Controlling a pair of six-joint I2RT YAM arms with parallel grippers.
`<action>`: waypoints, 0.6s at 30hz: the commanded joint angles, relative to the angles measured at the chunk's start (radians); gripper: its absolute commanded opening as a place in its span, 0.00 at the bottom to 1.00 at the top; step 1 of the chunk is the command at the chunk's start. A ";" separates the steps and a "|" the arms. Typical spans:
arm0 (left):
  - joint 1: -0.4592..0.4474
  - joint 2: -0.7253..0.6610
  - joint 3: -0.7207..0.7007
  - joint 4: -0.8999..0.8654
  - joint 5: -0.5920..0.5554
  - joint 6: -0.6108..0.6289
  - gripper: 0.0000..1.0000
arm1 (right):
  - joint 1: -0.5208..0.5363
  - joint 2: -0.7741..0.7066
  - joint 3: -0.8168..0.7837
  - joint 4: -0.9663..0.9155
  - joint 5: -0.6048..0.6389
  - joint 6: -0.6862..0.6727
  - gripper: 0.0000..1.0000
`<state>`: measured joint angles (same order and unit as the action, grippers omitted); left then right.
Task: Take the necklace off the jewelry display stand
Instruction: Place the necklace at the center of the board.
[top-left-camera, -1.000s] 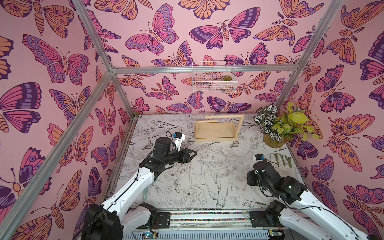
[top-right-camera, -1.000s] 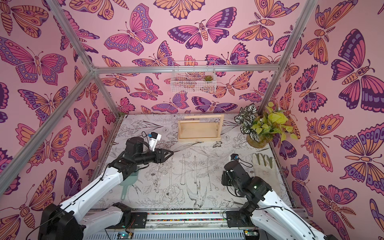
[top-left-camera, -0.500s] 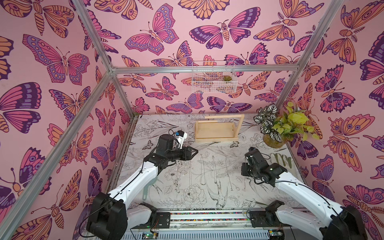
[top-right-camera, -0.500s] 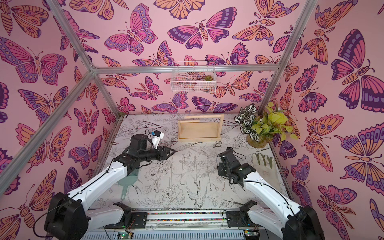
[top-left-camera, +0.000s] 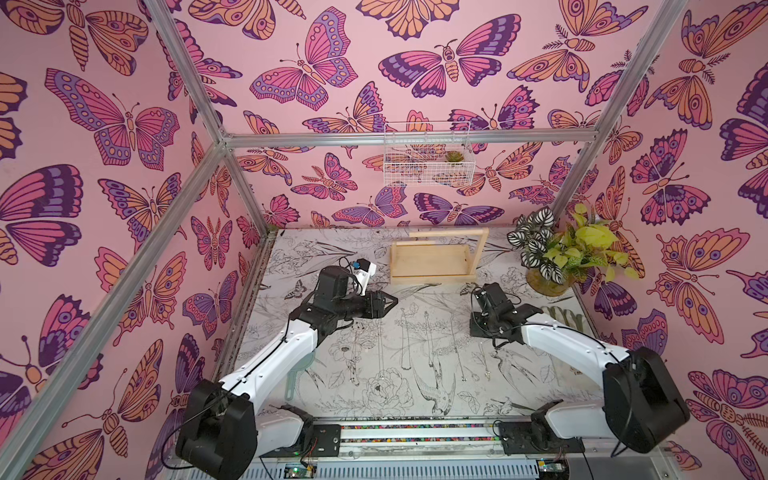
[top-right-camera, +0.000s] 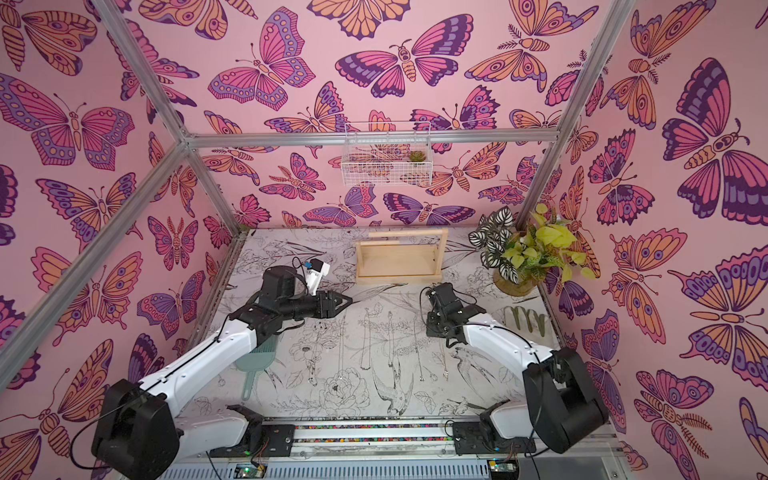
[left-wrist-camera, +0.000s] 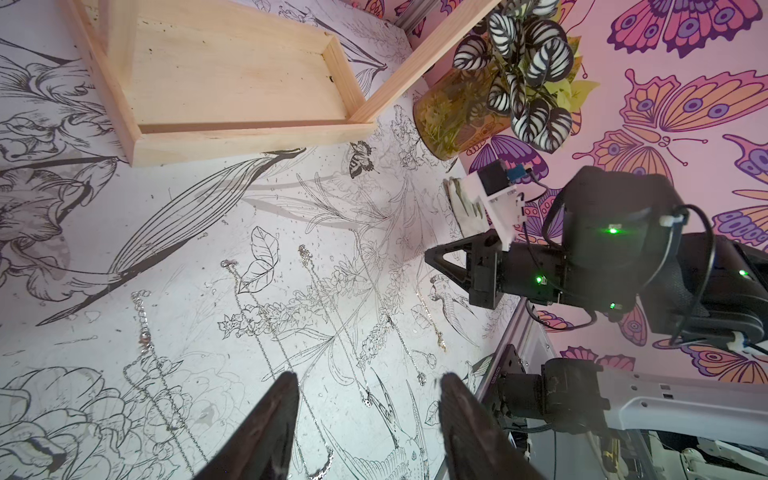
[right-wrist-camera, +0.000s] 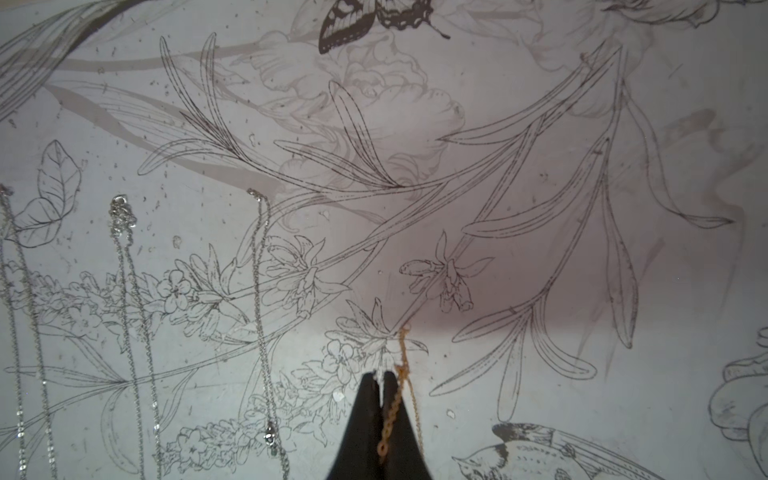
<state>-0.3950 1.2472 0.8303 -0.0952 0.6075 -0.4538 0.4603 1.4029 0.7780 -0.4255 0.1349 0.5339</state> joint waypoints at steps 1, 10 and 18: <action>-0.005 -0.020 0.002 0.019 0.022 0.003 0.57 | -0.008 0.051 0.030 0.020 -0.012 -0.015 0.06; -0.005 -0.057 -0.022 0.018 0.021 -0.008 0.57 | -0.013 0.149 0.063 0.043 0.019 -0.026 0.10; -0.003 -0.072 -0.028 0.002 -0.012 0.000 0.58 | -0.014 0.150 0.074 0.036 0.026 -0.046 0.45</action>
<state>-0.3950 1.2034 0.8200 -0.0891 0.6086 -0.4576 0.4522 1.5616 0.8360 -0.3801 0.1425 0.5037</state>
